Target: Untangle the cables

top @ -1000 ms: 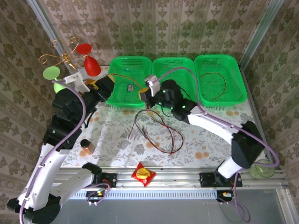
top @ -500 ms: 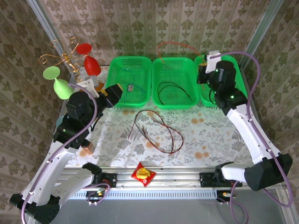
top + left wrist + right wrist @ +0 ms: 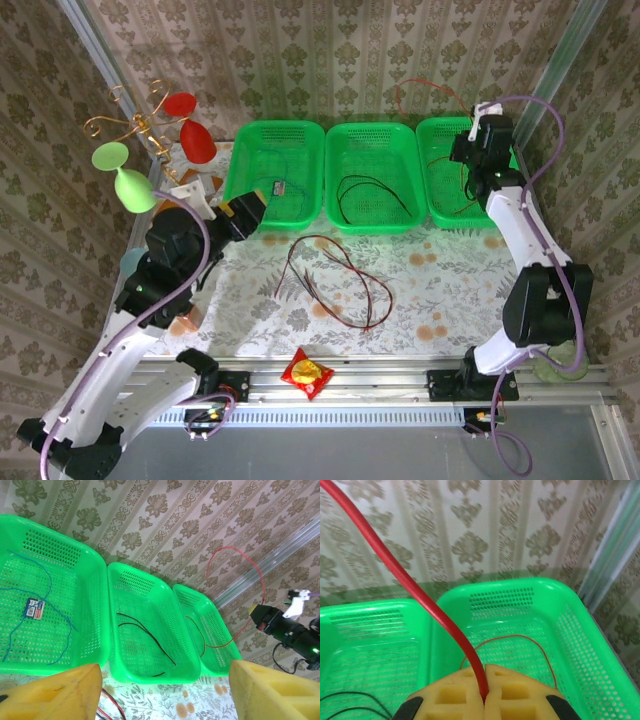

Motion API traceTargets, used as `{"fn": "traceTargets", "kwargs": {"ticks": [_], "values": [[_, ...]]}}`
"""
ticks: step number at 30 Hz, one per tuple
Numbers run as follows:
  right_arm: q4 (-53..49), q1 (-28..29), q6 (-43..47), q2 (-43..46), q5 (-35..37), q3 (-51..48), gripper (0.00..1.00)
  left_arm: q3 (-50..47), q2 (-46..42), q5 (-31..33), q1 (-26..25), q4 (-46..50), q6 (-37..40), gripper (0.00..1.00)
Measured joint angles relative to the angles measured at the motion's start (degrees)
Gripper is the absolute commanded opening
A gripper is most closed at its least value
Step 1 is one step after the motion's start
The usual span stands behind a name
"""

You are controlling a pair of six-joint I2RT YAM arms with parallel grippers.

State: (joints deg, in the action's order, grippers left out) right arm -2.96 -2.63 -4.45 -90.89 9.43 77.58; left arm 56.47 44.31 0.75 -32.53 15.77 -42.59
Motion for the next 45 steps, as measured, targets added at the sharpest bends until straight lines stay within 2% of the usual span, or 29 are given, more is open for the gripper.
{"fn": "traceTargets", "kwargs": {"ticks": [10,19,41,45], "values": [[-0.02,-4.90,-2.75,-2.82,3.08,-2.78,0.00,-0.50,-3.19,1.92,-0.07,1.77,-0.33,0.68],[-9.01,-6.49,-4.42,-10.69,3.50,-2.01,0.00,-0.61,-1.31,1.79,-0.46,1.81,-1.18,0.68],[-25.92,-7.61,-4.83,-29.31,1.57,13.44,0.00,-1.55,-2.56,2.10,-0.87,2.25,-1.57,0.68],[-28.85,-8.50,-5.29,-31.10,0.17,16.02,0.08,-1.77,-2.54,2.10,-1.03,2.27,-1.64,0.68]]}}
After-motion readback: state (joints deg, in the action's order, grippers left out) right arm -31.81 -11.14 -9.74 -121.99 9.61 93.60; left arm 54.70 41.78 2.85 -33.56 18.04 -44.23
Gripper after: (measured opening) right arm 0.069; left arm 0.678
